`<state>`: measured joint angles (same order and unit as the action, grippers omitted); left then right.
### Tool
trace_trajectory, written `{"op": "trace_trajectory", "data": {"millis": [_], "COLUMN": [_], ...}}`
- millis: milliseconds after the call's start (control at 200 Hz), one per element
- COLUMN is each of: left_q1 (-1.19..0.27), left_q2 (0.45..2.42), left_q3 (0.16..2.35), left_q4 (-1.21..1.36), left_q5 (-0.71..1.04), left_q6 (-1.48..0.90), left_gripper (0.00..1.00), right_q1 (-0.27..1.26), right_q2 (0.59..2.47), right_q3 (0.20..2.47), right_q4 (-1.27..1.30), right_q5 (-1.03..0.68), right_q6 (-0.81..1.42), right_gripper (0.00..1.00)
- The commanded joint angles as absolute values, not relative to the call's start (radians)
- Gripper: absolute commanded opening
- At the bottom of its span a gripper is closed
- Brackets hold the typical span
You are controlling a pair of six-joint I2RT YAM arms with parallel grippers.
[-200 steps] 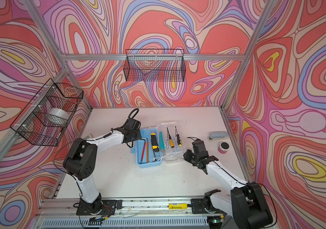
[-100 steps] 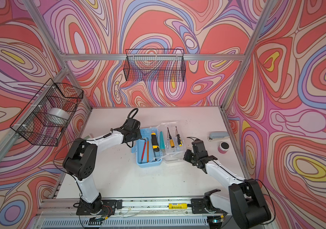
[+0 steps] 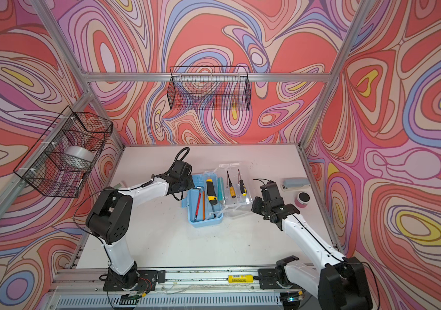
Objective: Pack the tool kit
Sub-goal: 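Swing the clear lid over the box with the right gripper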
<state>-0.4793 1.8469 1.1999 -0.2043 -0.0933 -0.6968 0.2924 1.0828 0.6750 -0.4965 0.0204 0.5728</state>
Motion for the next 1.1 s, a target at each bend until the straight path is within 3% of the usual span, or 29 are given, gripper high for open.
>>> {"op": "trace_trajectory", "data": {"millis": [0,371,526,1052,1097], "left_q1": [-0.511,-0.526,-0.526,-0.526,-0.526], "left_q2": [1.857,1.887,1.884,1.868,1.871], "left_q3": [1.231,1.289,1.287,1.282,1.282], "left_q4": [-0.177,-0.179,-0.171,-0.144,-0.141], "left_q5": [-0.03,-0.003,0.003,0.009,0.01], "left_q6": [-0.723,-0.726,-0.732,-0.722,-0.726], "left_gripper": [0.0,0.0,0.0,0.0,0.0], "right_q1": [0.35,0.763,0.891,1.106,1.112], "right_q2": [1.048,1.152,1.246,1.499,1.512], "right_q3": [0.763,0.941,1.016,1.229,1.236], "right_q4": [-0.463,-0.567,-0.585,-0.516,-0.502], "right_q5": [0.11,0.534,0.634,0.607,0.584], "right_q6": [0.588,0.604,0.612,0.629,0.627], "right_gripper": [0.0,0.0,0.0,0.0,0.07]}}
